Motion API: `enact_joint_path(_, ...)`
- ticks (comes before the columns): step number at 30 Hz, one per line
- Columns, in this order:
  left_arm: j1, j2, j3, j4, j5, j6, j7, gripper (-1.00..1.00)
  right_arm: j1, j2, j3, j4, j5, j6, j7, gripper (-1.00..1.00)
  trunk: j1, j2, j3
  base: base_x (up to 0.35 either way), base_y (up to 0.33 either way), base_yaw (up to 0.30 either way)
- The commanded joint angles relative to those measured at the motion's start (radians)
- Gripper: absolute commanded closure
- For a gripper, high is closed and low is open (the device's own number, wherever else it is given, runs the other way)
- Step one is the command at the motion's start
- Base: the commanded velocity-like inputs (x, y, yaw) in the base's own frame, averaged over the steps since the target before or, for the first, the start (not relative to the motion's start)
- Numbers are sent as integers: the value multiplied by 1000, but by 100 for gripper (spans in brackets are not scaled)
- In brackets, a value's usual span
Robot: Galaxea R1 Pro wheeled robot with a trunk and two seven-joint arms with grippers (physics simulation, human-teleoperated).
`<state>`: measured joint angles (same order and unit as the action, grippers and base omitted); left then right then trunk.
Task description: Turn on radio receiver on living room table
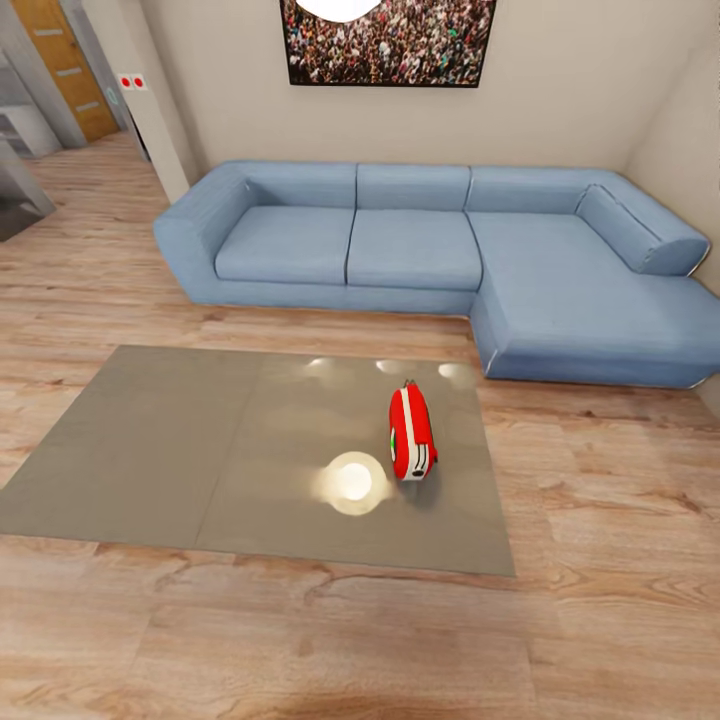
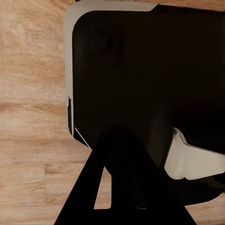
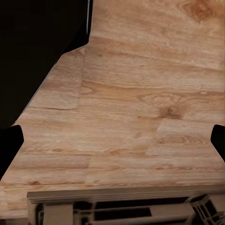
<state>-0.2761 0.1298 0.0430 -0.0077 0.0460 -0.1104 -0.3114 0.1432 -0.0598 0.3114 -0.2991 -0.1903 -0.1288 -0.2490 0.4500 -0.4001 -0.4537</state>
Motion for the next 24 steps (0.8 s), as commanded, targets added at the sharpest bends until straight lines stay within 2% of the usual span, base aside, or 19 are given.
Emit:
enact_joint_path(1, 0, 0, 0, 0, 0, 0, 0, 100, 0, 0, 0, 0, 0, 0, 0, -100, 0, 0, 2, 0, 0, 0)
enact_joint_path(24, 0, 1, 0, 0, 0, 0, 0, 100, -1, 0, 0, 0, -3, 3, -1, -100, 0, 0, 38, 0, 0, 0)
